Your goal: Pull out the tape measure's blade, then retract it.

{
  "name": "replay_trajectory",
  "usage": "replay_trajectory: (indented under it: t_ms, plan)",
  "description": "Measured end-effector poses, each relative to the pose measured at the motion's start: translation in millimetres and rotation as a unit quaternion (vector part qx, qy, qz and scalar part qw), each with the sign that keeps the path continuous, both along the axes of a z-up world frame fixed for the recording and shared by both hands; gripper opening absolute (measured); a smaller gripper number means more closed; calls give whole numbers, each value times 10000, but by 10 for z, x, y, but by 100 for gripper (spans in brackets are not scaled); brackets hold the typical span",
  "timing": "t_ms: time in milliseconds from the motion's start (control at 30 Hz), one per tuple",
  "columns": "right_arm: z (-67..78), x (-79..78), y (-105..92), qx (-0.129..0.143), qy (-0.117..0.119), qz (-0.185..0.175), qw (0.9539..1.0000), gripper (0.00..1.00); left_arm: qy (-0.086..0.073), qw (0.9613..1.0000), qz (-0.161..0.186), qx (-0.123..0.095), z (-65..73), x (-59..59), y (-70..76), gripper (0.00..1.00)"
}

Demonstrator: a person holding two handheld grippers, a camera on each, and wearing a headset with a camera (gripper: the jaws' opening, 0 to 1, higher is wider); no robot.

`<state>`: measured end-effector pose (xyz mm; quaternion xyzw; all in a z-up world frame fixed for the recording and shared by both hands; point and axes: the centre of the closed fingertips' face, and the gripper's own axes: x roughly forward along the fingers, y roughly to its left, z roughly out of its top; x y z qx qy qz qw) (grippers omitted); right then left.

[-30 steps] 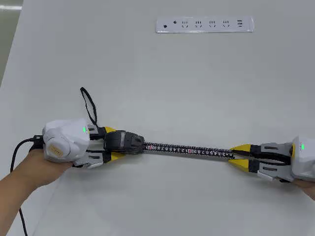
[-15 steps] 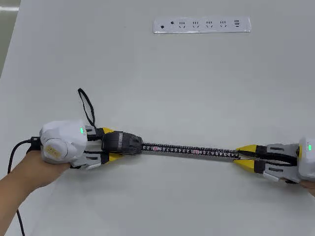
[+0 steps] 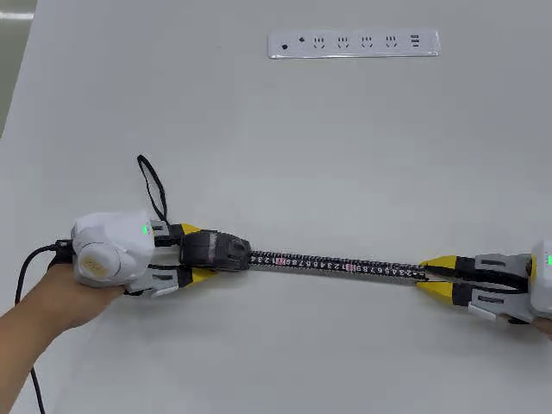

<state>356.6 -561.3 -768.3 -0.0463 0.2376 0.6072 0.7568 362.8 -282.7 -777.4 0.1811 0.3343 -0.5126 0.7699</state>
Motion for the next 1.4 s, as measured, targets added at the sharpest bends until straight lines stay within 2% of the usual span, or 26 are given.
replay_trajectory:
  t_ms: [233, 700, 867, 967, 1033, 1400]
  plan:
    - [11, 2, 8, -32, -105, 43, 9999, 11, -12, 10000, 1, 10, 6, -3, -6, 30]
    - [2, 0, 6, -41, -81, -22, 10000, 12, -36, 10000, -32, 35, -1, -1, -7, 30]
    - [1, -13, 8, -137, -106, 33, 9998, 13, -82, 9998, -130, 81, -1, -3, -12, 30]
    - [3, -19, 6, -133, -20, 1, 9999, 14, -157, 9996, -205, 151, -3, -5, -15, 31]
    - [3, -22, 5, -156, -43, 1, 9999, 14, -225, 9992, -241, 207, -7, -8, -7, 31]
    - [11, -51, 8, -175, -4, -84, 9998, 18, -101, 9998, 12, 156, -16, 5, 29, 33]
